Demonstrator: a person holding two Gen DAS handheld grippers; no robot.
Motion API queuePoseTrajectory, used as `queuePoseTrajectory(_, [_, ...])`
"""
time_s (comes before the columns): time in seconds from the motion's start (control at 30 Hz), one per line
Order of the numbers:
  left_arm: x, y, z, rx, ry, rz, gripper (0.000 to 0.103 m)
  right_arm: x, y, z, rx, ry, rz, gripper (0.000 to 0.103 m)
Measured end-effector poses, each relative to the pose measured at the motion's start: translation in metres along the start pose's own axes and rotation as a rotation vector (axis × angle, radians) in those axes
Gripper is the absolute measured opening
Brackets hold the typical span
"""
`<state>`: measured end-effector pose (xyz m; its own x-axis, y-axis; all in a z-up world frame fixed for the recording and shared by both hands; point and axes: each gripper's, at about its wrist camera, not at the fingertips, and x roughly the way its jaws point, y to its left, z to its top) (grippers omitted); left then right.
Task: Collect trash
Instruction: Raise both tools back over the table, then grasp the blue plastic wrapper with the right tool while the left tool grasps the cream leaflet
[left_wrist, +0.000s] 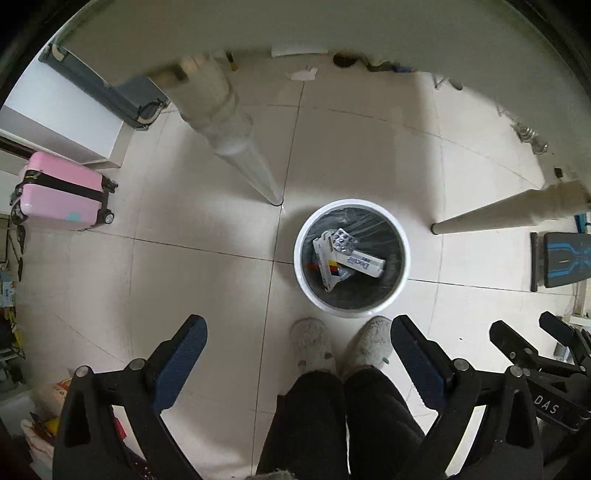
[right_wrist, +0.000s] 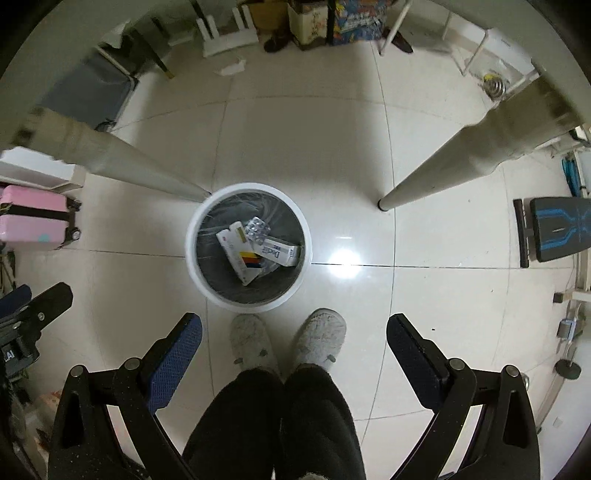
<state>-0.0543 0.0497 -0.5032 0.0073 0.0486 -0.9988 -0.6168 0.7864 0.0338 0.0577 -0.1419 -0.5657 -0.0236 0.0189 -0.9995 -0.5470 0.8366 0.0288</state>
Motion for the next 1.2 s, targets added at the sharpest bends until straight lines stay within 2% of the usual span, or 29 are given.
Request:
queuePoseTrajectory(0.43, [-0.134,0.006,-0.014,0.046,-0.054,-0.044,0.102,-0.171,0.011,-0.030,0.032,-0.045,0.031,0.101])
queuePoseTrajectory(0.57, [-0.175,0.005,0.002,0.051,-0.118,-0.037,0.102,-0.228,0.015,-0.026,0.052,-0.072,0.079,0.101])
queuePoseTrajectory(0.67, [-0.203,0.001,0.028,0.044,-0.184,-0.052,0.102,-0.262,0.010,-0.014,0.082,-0.108,0.115,0.101])
queuePoseTrajectory(0.83, [-0.228,-0.019,0.085,0.058,-0.279,0.001,0.103,-0.303,-0.014,0.034,0.170,-0.169,0.151,0.101])
queuePoseTrajectory(0.97, [-0.228,-0.038,0.139,0.045,-0.288,0.020,0.103,-0.314,-0.049,0.096,0.240,-0.220,0.138,0.101])
queuePoseTrajectory(1.1, [-0.216,-0.075,0.201,0.049,-0.281,0.095,0.103,-0.309,-0.097,0.179,0.315,-0.230,0.133,0.101])
queuePoseTrajectory(1.2, [-0.202,-0.106,0.256,0.072,-0.260,0.152,0.103,-0.293,-0.135,0.259,0.364,-0.228,0.117,0.101])
